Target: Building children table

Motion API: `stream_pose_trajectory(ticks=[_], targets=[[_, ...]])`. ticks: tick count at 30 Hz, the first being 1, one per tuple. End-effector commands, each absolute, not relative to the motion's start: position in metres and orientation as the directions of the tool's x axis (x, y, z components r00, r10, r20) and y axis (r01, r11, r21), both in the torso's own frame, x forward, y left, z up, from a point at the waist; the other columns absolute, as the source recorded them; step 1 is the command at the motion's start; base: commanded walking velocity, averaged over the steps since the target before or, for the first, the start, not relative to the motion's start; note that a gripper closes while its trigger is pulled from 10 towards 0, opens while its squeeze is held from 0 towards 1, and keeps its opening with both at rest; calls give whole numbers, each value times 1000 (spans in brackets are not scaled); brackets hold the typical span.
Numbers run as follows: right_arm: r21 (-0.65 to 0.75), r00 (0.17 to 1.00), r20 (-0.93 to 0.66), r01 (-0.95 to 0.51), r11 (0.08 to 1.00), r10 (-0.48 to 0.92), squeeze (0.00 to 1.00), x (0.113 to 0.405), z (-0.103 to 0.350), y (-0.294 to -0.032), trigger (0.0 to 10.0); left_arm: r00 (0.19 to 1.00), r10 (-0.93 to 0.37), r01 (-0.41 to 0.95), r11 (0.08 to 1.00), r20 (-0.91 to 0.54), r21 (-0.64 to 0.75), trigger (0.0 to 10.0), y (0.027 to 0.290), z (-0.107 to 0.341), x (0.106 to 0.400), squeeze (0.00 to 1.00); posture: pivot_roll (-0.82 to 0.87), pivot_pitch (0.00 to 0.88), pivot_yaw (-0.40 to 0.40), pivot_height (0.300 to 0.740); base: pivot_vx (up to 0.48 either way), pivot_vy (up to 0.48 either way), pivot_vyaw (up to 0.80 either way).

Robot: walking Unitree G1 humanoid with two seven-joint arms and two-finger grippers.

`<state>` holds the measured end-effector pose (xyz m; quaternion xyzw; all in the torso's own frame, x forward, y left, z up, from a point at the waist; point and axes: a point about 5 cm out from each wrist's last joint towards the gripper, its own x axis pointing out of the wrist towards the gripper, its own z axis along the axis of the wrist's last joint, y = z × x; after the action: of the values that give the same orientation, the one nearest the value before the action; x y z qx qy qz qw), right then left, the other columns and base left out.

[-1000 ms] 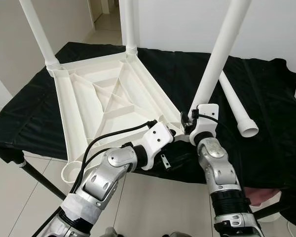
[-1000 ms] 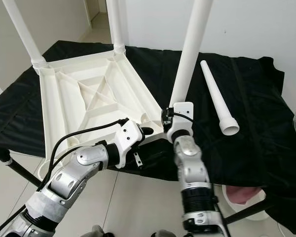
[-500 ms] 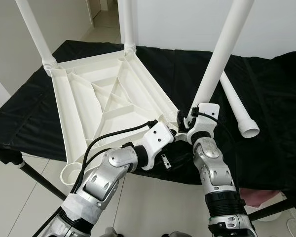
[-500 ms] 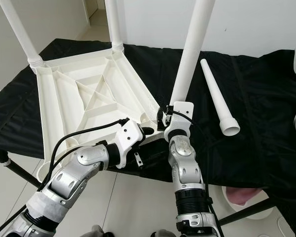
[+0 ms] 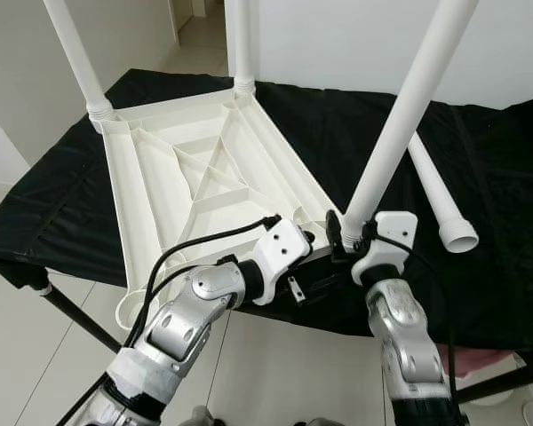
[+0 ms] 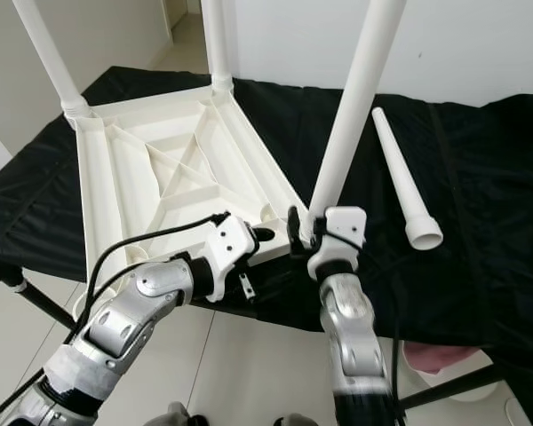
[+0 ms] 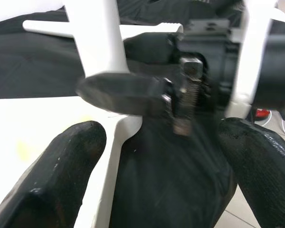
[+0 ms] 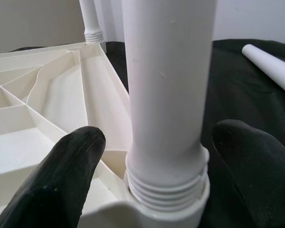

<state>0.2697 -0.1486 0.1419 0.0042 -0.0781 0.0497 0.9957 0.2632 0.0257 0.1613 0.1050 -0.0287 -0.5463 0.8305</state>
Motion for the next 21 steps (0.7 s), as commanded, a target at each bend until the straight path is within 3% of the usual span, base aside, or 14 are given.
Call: stream_pose_trajectory(ticks=[1,8,9,10,12,19,20,21], targets=[[-3,971,204,-124,992,122,0,268,150,-145,10000,386,-920,909,366,-69,200,10000,25,161,261,0,-112,41,19,740,0,0,0],[-40,973,183,-135,990,140,0,249,142,-153,10000,397,-916,902,375,-66,213,10000,32,166,265,0,-122,56,26,740,0,0,0],[-39,972,173,-156,987,160,0,247,141,-154,3412,399,-915,900,377,-64,220,10000,34,169,266,0,-122,60,28,740,0,0,0],[-36,968,165,-184,982,188,0,245,139,-153,118,400,-914,898,378,-61,227,10000,36,172,267,0,-122,60,28,740,0,0,0],[-36,962,154,-222,974,225,0,242,137,-151,0,403,-913,895,380,-57,234,10000,38,175,268,0,-122,60,28,740,0,0,0],[-34,955,145,-258,965,261,0,241,137,-148,0,410,-911,890,386,-53,244,10000,40,178,269,0,-117,70,28,740,0,0,0],[-28,946,139,-293,956,294,0,242,137,-146,1412,414,-909,886,390,-50,251,10000,41,180,269,0,-117,70,28,740,0,0,0],[-17,933,119,-340,940,340,0,246,137,-144,10000,412,-910,884,388,-46,260,10000,42,184,268,0,-108,75,27,740,0,0,0]])
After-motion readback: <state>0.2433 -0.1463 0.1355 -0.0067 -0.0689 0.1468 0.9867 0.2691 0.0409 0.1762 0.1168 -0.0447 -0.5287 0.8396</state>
